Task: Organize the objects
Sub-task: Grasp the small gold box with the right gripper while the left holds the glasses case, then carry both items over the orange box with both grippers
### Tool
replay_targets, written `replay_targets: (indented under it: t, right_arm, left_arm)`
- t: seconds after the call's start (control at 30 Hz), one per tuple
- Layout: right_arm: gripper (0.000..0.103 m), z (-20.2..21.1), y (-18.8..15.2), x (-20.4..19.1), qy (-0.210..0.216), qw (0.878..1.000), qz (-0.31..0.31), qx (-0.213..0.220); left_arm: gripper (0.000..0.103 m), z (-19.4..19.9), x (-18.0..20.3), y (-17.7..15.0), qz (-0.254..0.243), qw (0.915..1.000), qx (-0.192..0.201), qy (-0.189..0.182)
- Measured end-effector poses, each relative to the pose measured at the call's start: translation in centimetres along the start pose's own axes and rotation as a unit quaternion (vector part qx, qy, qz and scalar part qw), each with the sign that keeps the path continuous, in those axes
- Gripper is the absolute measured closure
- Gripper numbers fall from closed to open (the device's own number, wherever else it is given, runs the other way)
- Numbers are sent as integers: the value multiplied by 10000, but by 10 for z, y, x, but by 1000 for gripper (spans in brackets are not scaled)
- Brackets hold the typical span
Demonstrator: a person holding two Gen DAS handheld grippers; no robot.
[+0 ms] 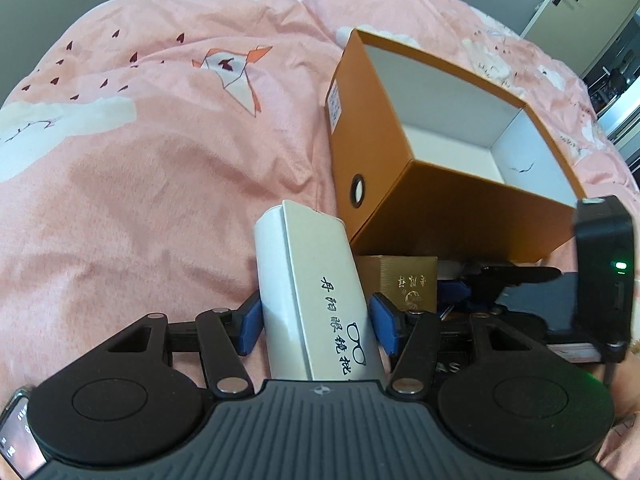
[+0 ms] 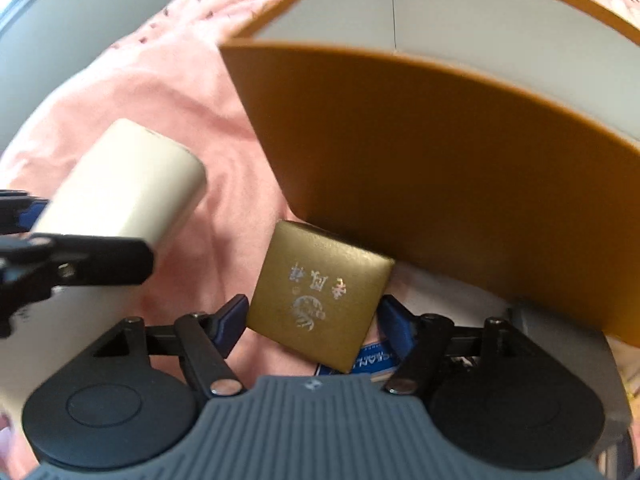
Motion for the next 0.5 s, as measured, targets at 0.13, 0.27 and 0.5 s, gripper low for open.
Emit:
replay_targets:
  t: [0.13, 0.27, 0.5]
  right_arm:
    - [33, 30, 4, 4, 112, 9995, -10, 300]
    - [36, 62, 8, 15, 181, 9980, -79, 608]
    - [36, 117, 11, 28, 345, 9930, -250, 1101]
  left_arm:
    - [39, 9, 9, 1, -45, 9998, 152, -119]
    - [40, 19, 20, 3, -75, 9993, 298, -206]
    - [40, 42, 51, 11, -445, 9968, 592, -298]
Point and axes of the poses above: each gripper's, at about its wrist camera, not at the fingertips, and z roughly against the way its jaws point, x to its right, y to its top, the point moved 8 cm from there along -z, roughly the way its jaws point
